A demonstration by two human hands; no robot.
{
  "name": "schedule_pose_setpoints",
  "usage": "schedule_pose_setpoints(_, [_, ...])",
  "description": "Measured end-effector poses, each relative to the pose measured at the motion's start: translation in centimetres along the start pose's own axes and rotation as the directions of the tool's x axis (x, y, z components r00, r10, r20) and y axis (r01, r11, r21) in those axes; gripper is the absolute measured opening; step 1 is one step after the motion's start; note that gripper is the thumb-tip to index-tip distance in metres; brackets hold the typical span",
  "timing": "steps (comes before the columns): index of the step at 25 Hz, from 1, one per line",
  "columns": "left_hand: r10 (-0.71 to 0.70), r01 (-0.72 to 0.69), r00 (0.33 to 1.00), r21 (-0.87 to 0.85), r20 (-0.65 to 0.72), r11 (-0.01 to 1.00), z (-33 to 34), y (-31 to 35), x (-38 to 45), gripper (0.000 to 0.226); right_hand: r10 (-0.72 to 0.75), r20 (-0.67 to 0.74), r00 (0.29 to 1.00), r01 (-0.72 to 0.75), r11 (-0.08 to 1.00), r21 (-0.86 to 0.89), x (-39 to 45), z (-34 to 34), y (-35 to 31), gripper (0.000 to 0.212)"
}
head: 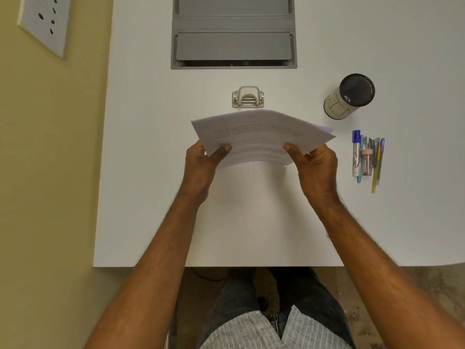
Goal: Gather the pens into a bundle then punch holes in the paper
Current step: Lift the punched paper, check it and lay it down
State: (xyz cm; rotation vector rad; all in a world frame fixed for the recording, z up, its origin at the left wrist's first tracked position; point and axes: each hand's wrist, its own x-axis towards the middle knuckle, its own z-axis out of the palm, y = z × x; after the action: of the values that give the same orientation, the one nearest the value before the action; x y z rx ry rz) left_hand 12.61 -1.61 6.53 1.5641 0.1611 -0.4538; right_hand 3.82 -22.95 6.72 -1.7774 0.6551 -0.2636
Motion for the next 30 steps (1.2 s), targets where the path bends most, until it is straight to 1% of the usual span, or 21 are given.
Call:
schedule_pose_setpoints(4, [0.025, -0.025, 1.0, -0.033, -0.001, 0.999, -0.1, 0.2, 0.3, 0.033, -0.002, -0.028, 1.0, 0.003, 1.0, 0.011, 0.4, -0.4, 0.0, 0.046])
schedule_pose_setpoints(7, [0.007, -0.007, 1.0, 0.013, 0.009, 1.0, 0.1, -0.1, 0.5, 0.044, 0.021, 0.024, 0.999, -0.021, 1.0, -0.006, 0.5, -0.2, 0.0, 0.044])
schedule_pose_setpoints(8, [0.007, -0.007, 1.0, 0.032, 0.009, 0.999, 0.2, -0.2, 0.6, 0.044, 0.024, 0.033, 0.999, -0.024, 1.0, -0.014, 0.6, -0.1, 0.0, 0.044])
schedule_pose_setpoints(12, [-0.013, 0.013, 1.0, 0.021, -0.007, 1.0, 0.6, -0.1, 0.6, 0.031, 0.038, 0.023, 0.999, -0.037, 0.999, -0.017, 0.8, -0.2, 0.0, 0.043])
schedule_pose_setpoints(16, [-0.01, 0.01, 1.0, 0.034, -0.002, 0.999, 0.7, 0.0, 0.8, 0.03, 0.035, -0.01, 0.999, -0.035, 0.999, -0.001, 0.9, -0.8, -0.2, 0.047])
schedule_pose_setpoints(18, [-0.017, 0.017, 1.0, 0.04, -0.005, 0.999, 0.5, -0.2, 0.8, 0.031, 0.048, 0.009, 0.999, -0.048, 0.999, -0.004, 0.9, -0.7, -0.1, 0.049])
schedule_pose_setpoints(20, [-0.027, 0.028, 0.999, 0.069, -0.019, 0.997, 0.8, -0.5, 0.4, 0.032, 0.058, 0.031, 0.998, -0.058, 0.998, -0.013, 0.5, -0.8, 0.1, 0.046])
schedule_pose_setpoints(23, [-0.026, 0.027, 0.999, 0.048, -0.018, 0.998, 0.9, 0.0, 0.6, 0.027, 0.034, 0.031, 0.999, -0.033, 0.999, -0.026, 0.8, -0.8, -0.4, 0.043])
schedule_pose_setpoints(27, [0.028, -0.028, 1.0, 0.04, -0.014, 0.999, 0.7, 1.1, 0.5, 0.026, 0.008, -0.006, 1.0, -0.008, 1.0, -0.03, 1.1, -1.4, -1.0, 0.041])
schedule_pose_setpoints(30, [0.028, -0.028, 1.0, 0.027, 0.0, 0.999, 0.9, 0.7, 0.3, 0.027, 0.017, 0.022, 1.0, -0.016, 1.0, -0.022, 1.2, -1.4, -0.4, 0.038])
